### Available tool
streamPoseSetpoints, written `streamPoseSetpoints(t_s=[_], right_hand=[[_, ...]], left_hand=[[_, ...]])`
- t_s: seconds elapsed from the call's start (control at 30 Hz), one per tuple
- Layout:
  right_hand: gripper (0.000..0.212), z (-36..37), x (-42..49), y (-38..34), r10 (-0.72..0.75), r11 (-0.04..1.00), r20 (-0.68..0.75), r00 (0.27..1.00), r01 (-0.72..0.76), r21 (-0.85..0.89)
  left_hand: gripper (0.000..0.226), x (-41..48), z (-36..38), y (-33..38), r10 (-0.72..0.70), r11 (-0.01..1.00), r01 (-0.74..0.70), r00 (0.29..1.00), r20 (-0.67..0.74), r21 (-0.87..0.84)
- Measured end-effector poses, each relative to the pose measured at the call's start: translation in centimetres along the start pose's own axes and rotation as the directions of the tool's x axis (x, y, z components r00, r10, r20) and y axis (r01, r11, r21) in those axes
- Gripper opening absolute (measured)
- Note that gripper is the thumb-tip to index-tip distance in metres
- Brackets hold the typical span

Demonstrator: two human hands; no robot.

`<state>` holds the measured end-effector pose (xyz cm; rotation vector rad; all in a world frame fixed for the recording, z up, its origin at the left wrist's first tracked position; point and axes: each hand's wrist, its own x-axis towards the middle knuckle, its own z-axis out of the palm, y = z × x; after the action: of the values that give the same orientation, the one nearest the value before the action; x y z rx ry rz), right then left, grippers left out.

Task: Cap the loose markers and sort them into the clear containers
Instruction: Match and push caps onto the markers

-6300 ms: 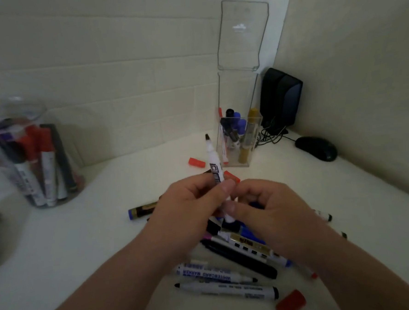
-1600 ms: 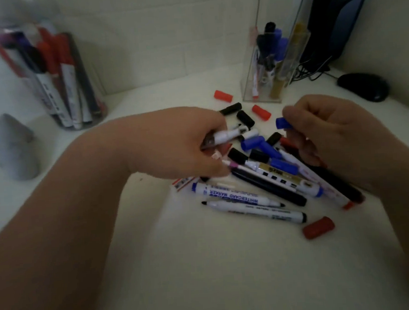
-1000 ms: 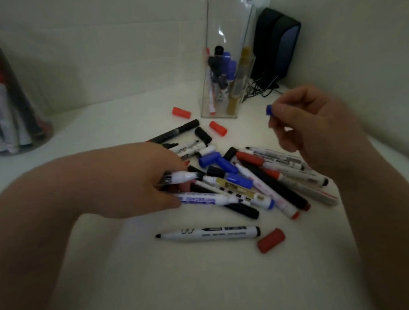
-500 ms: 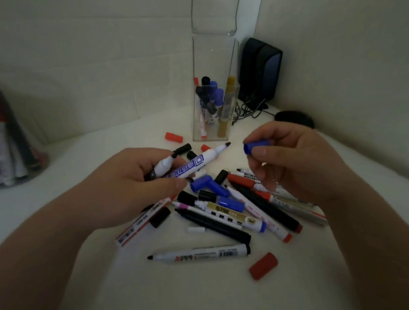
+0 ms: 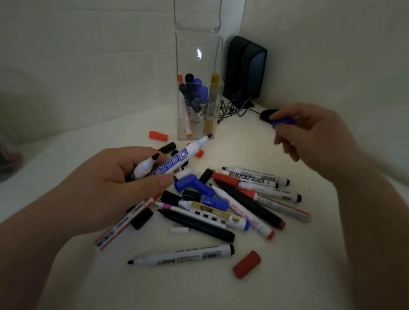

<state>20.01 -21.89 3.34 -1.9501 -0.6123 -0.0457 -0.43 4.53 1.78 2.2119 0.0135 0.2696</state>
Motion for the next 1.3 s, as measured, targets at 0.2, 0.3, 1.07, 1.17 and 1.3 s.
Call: streamPoseSetpoints(t_s=[0.2,0.3,1.07,1.17,1.3], right_hand=[[0.026,1.0,0.5,1.8,0.129,0.878,0.35,0.928,0.057,-0.474],[0.036,1.1,0.4,1.7,0.176,0.873,0.429,0.886,0.061,-0.484],[0.01,7.1,-1.6,-1.1,0.015,0.929,0.25,0.968,0.079,-0.361],[0.01,7.6,-0.5,-0.5,-0.021,0.877,0.191,0.981,0.11,-0.469],[0.008,8.3,0.8,0.9,0.128,0.817,0.265,0.956,0.05,-0.575]], left_hand=[[0.061,0.2,1.1,0.1,-0.065,0.998,0.065,0.998,0.003,0.026],[0.051,0.2,1.4,0.4,-0.115,0.993,0.115,0.993,-0.002,-0.003],[0.019,0.8,-1.0,-0.2,-0.27,0.816,0.159,0.955,-0.123,-0.556],[0.016,0.7,-1.3,-0.3,-0.291,0.848,0.19,0.947,-0.135,-0.494],[0.012,0.5,-1.0,-0.1,-0.285,0.892,0.217,0.951,-0.121,-0.396]])
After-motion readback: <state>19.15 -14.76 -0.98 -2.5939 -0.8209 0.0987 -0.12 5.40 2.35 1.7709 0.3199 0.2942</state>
